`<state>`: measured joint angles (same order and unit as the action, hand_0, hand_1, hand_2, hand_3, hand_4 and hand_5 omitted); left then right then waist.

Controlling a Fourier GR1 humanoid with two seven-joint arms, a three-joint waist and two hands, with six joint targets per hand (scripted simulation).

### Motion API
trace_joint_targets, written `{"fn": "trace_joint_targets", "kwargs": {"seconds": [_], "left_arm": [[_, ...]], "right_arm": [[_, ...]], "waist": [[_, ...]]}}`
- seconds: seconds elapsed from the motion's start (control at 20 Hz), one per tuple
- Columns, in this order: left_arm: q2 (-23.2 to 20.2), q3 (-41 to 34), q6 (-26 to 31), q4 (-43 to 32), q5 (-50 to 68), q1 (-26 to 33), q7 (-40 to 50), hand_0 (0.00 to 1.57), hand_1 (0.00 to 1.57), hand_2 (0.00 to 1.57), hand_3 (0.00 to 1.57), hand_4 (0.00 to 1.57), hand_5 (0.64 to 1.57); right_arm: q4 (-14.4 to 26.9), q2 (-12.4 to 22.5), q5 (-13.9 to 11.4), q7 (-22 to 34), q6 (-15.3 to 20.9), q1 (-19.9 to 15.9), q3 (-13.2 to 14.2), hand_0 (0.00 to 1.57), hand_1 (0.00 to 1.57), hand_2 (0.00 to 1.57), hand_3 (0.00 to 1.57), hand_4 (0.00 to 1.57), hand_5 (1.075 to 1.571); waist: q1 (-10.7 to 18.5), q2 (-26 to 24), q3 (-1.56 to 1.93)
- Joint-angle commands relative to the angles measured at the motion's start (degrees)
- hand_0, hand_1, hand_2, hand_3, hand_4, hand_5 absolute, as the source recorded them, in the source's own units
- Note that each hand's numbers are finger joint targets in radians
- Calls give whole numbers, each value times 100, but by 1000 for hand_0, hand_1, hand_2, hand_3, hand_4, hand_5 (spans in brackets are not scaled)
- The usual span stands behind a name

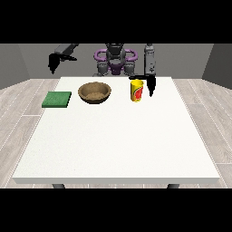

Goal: Pick the cup and pour the ball into the bowl, then pick the bowl and place it on the pad

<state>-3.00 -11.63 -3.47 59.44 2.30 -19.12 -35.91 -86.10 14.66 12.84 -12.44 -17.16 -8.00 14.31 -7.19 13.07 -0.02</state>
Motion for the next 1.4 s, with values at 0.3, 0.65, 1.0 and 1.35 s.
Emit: {"fn": "trace_joint_targets", "kwargs": {"seconds": [0.3, 0.65, 1.0, 1.35], "left_arm": [[-71, -314, -253, -1983, -19, -671, -1350, 0, 0, 0, 0, 0, 1521], [-5, -308, -410, -2628, -1, -1054, -1487, 0, 0, 0, 0, 0, 1559], [278, -26, -2324, -2616, -825, -722, -2156, 1323, 1323, 1571, 1571, 1468, 1246], [-314, 645, -2121, -2218, -1576, -660, -523, 1341, 1341, 1571, 1571, 1532, 1304]], "right_arm": [[133, -58, -29, -207, -165, 31, -46, 0, 0, 0, 0, 0, 1571], [321, -65, -197, -349, -145, 73, -62, 0, 0, 0, 0, 0, 1571], [91, 348, 183, -83, -389, -432, 177, 0, 0, 0, 0, 0, 1570], [1095, 383, -32, -10, -373, 34, 300, 0, 0, 0, 0, 0, 1570]], "waist": [[-178, 139, -2], [-174, 22, 0], [-664, 475, -5], [10, -940, 11]]}}
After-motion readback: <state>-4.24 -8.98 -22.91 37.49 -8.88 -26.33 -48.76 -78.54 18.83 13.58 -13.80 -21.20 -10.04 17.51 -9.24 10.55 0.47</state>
